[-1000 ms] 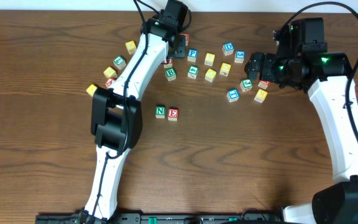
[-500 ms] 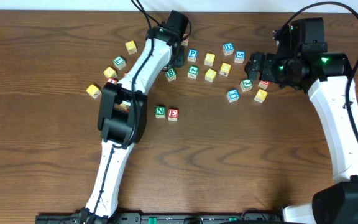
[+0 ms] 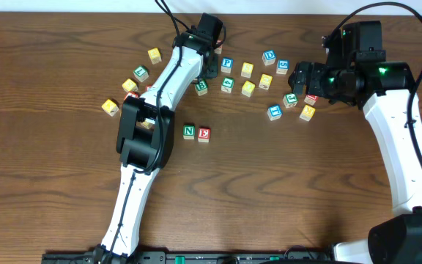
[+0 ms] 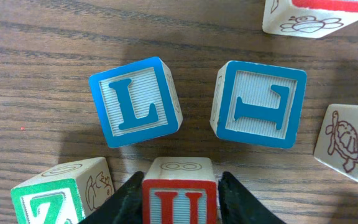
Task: Spell out NEURIPS
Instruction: 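Lower the left gripper and close it on the red U block, then carry the U block with the left gripper toward the N-E row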
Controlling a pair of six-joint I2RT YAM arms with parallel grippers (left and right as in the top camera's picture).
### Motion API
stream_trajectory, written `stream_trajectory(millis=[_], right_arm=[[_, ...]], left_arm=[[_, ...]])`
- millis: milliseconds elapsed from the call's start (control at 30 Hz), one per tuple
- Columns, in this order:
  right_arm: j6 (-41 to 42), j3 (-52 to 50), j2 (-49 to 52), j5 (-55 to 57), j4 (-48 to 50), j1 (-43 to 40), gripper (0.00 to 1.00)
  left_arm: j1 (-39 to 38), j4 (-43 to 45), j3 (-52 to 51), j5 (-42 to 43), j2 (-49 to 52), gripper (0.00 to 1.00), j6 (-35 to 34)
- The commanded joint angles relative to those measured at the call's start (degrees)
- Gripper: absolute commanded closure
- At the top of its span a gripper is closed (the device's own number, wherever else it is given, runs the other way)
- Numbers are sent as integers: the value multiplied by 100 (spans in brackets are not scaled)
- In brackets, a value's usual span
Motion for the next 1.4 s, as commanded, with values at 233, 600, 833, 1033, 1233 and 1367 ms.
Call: stream_trajectory(millis=[233, 600, 833, 1033, 1233, 1367], right_arm=[[44, 101, 0, 4, -2, 24, 1], [44, 101, 0, 4, -2, 24, 1], [44, 101, 0, 4, -2, 24, 1], [44, 101, 0, 4, -2, 24, 1], [44, 101, 0, 4, -2, 24, 1], [44, 101, 0, 4, -2, 24, 1]], left_arm=[[13, -81, 57, -81, -114, 73, -46], [20, -299, 61, -76, -1484, 75, 57], [-107, -1504, 61, -74, -2640, 75, 55], [-341, -2986, 59, 160, -3056, 75, -59], [-525, -3486, -352, 531, -2979, 75, -243], [-566, -3230, -1084, 621, -2979, 75, -463]])
